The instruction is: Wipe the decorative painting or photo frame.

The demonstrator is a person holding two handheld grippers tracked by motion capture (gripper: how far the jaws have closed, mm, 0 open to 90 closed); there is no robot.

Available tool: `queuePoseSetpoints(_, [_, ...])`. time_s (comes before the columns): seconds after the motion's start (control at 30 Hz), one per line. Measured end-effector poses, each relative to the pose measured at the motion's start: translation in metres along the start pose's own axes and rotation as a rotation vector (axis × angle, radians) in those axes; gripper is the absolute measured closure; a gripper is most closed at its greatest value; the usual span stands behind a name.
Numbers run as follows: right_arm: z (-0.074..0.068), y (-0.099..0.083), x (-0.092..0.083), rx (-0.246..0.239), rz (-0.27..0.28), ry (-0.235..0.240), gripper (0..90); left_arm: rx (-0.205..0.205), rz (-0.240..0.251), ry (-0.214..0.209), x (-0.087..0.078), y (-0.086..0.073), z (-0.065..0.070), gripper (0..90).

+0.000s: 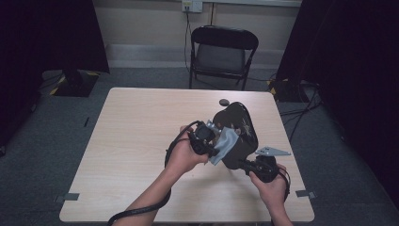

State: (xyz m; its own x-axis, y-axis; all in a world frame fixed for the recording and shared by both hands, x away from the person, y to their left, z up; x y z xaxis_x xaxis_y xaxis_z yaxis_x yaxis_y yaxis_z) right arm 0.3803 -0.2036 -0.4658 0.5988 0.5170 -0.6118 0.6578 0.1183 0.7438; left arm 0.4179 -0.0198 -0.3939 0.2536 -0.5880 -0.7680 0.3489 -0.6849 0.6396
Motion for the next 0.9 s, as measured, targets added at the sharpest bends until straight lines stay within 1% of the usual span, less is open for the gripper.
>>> queuePoseSetpoints(0.03, [0.000, 0.000, 0.000, -0.003, -0.002, -0.002, 78.8, 0.010, 0.037, 0.014, -0.012, 0.014, 0.002, 78.9])
queuePoseSetpoints(0.1, [0.000, 0.000, 0.000, 0.000, -0.003, -0.001, 78.8, 0.026, 0.058, 0.025, -0.022, 0.026, 0.003, 78.8])
queuePoseSetpoints(0.13, [0.000, 0.000, 0.000, -0.001, -0.001, -0.002, 78.8, 0.037, 0.065, 0.024, -0.026, 0.032, 0.005, 78.8])
queuePoseSetpoints(0.17, [0.000, 0.000, 0.000, -0.001, -0.001, -0.002, 78.8, 0.037, 0.065, 0.024, -0.026, 0.032, 0.005, 78.8])
queuePoseSetpoints(0.23, [0.000, 0.000, 0.000, 0.002, 0.000, -0.001, 78.9, 0.055, 0.087, 0.027, -0.034, 0.046, 0.008, 78.8])
queuePoseSetpoints(0.27, [0.000, 0.000, 0.000, 0.000, 0.000, -0.002, 78.9, 0.055, 0.089, 0.026, -0.035, 0.049, 0.009, 78.8])
queuePoseSetpoints(0.3, [0.000, 0.000, 0.000, 0.000, 0.000, -0.002, 78.9, 0.055, 0.089, 0.026, -0.035, 0.049, 0.009, 78.8])
queuePoseSetpoints(0.33, [0.000, 0.001, 0.000, 0.000, 0.003, -0.003, 78.9, 0.072, 0.089, 0.035, -0.035, 0.055, 0.011, 78.8])
queuePoseSetpoints(0.37, [0.000, 0.001, 0.000, 0.000, 0.003, -0.003, 78.9, 0.072, 0.089, 0.035, -0.035, 0.055, 0.011, 78.8])
queuePoseSetpoints(0.4, [0.000, 0.001, 0.001, -0.001, 0.002, -0.003, 78.9, 0.074, 0.092, 0.024, -0.032, 0.057, 0.013, 78.8])
queuePoseSetpoints(0.43, [0.000, 0.001, 0.001, -0.001, 0.002, -0.003, 78.9, 0.074, 0.092, 0.024, -0.032, 0.057, 0.013, 78.9])
queuePoseSetpoints(0.47, [0.000, 0.001, 0.001, 0.002, -0.001, -0.003, 78.9, 0.074, 0.090, 0.015, -0.027, 0.056, 0.015, 78.9])
queuePoseSetpoints(0.5, [0.000, 0.001, 0.001, 0.002, -0.001, -0.003, 78.9, 0.074, 0.090, 0.015, -0.027, 0.056, 0.015, 78.9])
queuePoseSetpoints(0.53, [0.000, 0.001, 0.001, 0.000, -0.002, -0.005, 78.9, 0.077, 0.082, 0.014, -0.024, 0.055, 0.016, 78.9])
queuePoseSetpoints(0.57, [0.000, 0.001, 0.001, 0.002, -0.002, -0.005, 78.9, 0.077, 0.071, 0.005, -0.018, 0.051, 0.016, 78.9])
queuePoseSetpoints(0.6, [0.000, 0.001, 0.001, 0.002, -0.002, -0.005, 78.9, 0.072, 0.067, 0.003, -0.014, 0.049, 0.017, 78.9])
queuePoseSetpoints(0.63, [0.000, 0.001, 0.001, 0.001, -0.004, -0.005, 78.9, 0.079, 0.052, 0.004, -0.012, 0.045, 0.016, 78.9])
queuePoseSetpoints(0.67, [0.000, 0.001, 0.001, 0.000, -0.005, -0.004, 78.9, 0.079, 0.052, 0.004, -0.012, 0.045, 0.016, 78.9])
queuePoseSetpoints(0.7, [0.000, 0.001, 0.001, -0.001, -0.005, -0.003, 78.9, 0.073, 0.048, 0.000, -0.006, 0.039, 0.016, 78.9])
queuePoseSetpoints(0.73, [0.000, 0.001, 0.001, -0.001, -0.005, -0.003, 78.9, 0.073, 0.048, 0.000, -0.006, 0.039, 0.016, 78.9])
queuePoseSetpoints(0.77, [0.000, 0.001, 0.001, 0.003, -0.004, -0.004, 78.9, 0.065, 0.036, -0.002, -0.001, 0.031, 0.015, 78.9])
queuePoseSetpoints(0.8, [0.000, 0.001, 0.001, 0.003, -0.004, -0.004, 78.9, 0.065, 0.036, -0.002, -0.001, 0.031, 0.015, 78.9])
queuePoseSetpoints(0.83, [-0.001, 0.001, 0.001, 0.000, -0.004, -0.005, 78.9, 0.053, 0.024, -0.008, 0.005, 0.023, 0.014, 78.9])
queuePoseSetpoints(0.87, [-0.001, 0.001, 0.001, 0.000, -0.004, -0.005, 78.9, 0.053, 0.024, -0.008, 0.005, 0.023, 0.014, 78.9])
queuePoseSetpoints(0.9, [-0.001, 0.001, 0.001, 0.001, -0.003, -0.005, 78.9, 0.048, 0.016, -0.008, 0.009, 0.017, 0.013, 78.9])
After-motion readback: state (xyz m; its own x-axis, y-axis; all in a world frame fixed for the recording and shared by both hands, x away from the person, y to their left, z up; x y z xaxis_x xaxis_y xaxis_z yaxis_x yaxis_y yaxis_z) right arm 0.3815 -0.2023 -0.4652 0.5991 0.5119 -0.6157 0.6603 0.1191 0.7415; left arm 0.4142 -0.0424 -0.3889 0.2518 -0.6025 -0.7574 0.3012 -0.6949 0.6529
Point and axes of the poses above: each handheld gripper's, and its own axes: x roughly forward along the jaws, y roughly out of its top, z roughly to its right, the point moved 5 cm from there along x, roughly forward along the jaws, and after that the axes turned 6 degrees about x, right-handed, at the moved point
